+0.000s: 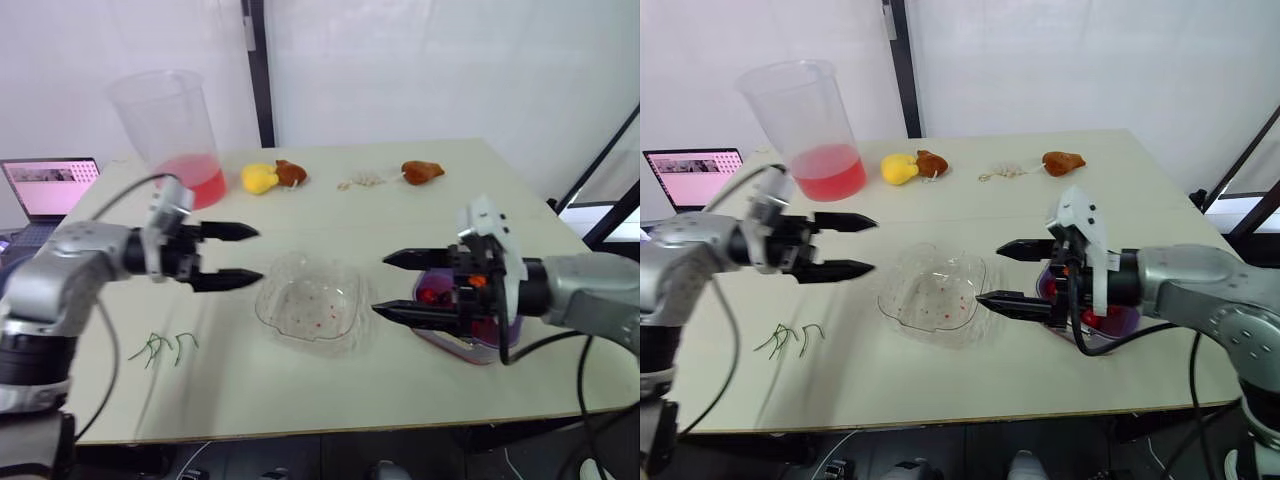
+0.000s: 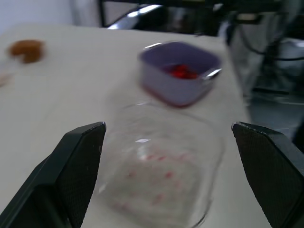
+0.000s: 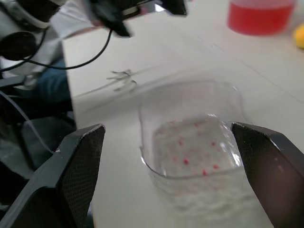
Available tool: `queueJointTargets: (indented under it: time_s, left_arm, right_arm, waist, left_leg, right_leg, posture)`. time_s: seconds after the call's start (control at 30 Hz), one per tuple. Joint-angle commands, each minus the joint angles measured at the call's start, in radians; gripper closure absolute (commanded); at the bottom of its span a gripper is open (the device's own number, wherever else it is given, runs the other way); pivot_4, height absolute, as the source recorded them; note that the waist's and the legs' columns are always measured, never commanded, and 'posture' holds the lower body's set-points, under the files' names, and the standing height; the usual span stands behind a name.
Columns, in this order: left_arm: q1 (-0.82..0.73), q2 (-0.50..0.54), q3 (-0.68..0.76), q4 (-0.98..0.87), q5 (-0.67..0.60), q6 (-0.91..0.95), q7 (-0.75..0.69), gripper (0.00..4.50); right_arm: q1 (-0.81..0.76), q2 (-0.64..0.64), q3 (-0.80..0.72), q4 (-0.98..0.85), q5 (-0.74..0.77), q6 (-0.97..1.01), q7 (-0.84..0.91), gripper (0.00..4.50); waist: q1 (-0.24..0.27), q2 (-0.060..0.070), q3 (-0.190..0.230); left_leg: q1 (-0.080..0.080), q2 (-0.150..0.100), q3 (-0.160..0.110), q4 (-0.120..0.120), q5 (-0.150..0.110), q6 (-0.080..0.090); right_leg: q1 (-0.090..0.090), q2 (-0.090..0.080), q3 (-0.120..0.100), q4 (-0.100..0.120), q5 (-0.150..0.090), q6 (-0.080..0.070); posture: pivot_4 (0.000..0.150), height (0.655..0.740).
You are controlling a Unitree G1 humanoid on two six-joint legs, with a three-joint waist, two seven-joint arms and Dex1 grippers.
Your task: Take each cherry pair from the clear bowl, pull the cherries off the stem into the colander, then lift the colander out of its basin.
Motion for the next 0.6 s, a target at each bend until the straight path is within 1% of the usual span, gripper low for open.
queueJointTargets:
  time_s: [0.03,0.07,0.17,0.2,0.27,0.33,0.47,0.57,0.6]
  left_arm:
    - [-0.085,-0.041,-0.034,0.017,0.009,-0.034,-0.037,0.05]
    - [-0.105,-0.065,-0.055,0.03,0.017,-0.044,-0.046,0.05]
    - [-0.145,-0.115,-0.106,0.051,0.036,-0.058,-0.083,0.05]
    - [-0.156,-0.132,-0.124,0.056,0.047,-0.069,-0.097,0.05]
    - [-0.17,-0.155,-0.143,0.064,0.06,-0.081,-0.109,0.05]
    - [-0.188,-0.177,-0.152,0.067,0.063,-0.085,-0.112,0.05]
    - [-0.207,-0.208,-0.15,0.055,0.054,-0.063,-0.096,0.05]
    - [-0.203,-0.219,-0.143,0.037,0.047,-0.046,-0.078,0.05]
    - [-0.201,-0.222,-0.14,0.032,0.046,-0.042,-0.07,0.05]
  right_arm:
    - [0.12,-0.05,-0.208,-0.068,0.086,0.041,-0.103,0.0]
    - [0.19,-0.056,-0.286,-0.078,0.096,0.06,-0.122,0.0]
    - [0.414,-0.062,-0.511,-0.113,0.023,0.117,-0.113,0.0]
    - [0.52,-0.052,-0.602,-0.123,-0.03,0.139,-0.088,0.0]
    - [0.671,-0.029,-0.719,-0.133,-0.094,0.144,-0.044,0.0]
    - [0.825,0.021,-0.836,-0.149,-0.144,0.132,0.015,0.0]
    - [1.011,0.108,-0.953,-0.185,-0.179,0.072,0.101,0.0]
    - [1.066,0.132,-0.978,-0.202,-0.177,0.038,0.12,0.0]
    - [1.073,0.132,-0.982,-0.203,-0.174,0.029,0.122,0.0]
  waist:
    - [0.003,0.0,0.0]
    - [0.007,0.0,0.0]
    - [0.012,0.0,0.0]
    - [0.01,0.0,0.0]
    - [0.016,-0.001,0.0]
    - [0.014,-0.001,0.0]
    - [0.004,-0.001,0.0]
    - [0.002,-0.001,0.0]
    - [0.002,-0.001,0.0]
  left_leg:
    - [0.0,0.0,0.0,0.0,0.0,0.0]
    - [0.0,0.0,0.0,0.001,0.0,0.0]
    - [0.0,-0.001,0.0,0.001,0.0,0.001]
    - [0.0,-0.001,0.0,0.001,0.0,0.001]
    - [0.0,-0.001,0.001,0.001,0.0,0.001]
    - [0.002,0.0,0.002,0.001,0.0,0.001]
    - [0.005,0.001,0.003,0.001,-0.003,0.007]
    - [0.016,0.002,0.003,-0.002,-0.005,0.009]
    - [0.016,0.002,0.004,-0.002,-0.005,0.01]
  right_leg:
    - [0.0,0.0,0.0,0.0,0.0,0.0]
    - [0.0,0.0,0.0,0.0,0.0,0.0]
    - [0.002,0.0,-0.001,-0.001,0.0,0.0]
    - [0.002,0.0,0.0,0.0,0.0,0.0]
    - [0.003,0.0,0.0,0.0,0.0,0.0]
    - [0.003,0.001,0.0,0.0,0.0,0.001]
    - [0.005,0.002,0.002,0.0,0.0,0.001]
    - [0.015,0.003,0.003,-0.002,0.0,0.001]
    - [0.016,0.003,0.003,-0.003,0.0,0.001]
  posture:
    - [0.15,0.74]
    - [0.15,0.74]
    - [0.15,0.74]
    - [0.15,0.74]
    - [0.15,0.74]
    - [0.15,0.74]
    - [0.15,0.74]
    - [0.15,0.74]
    - [0.15,0.74]
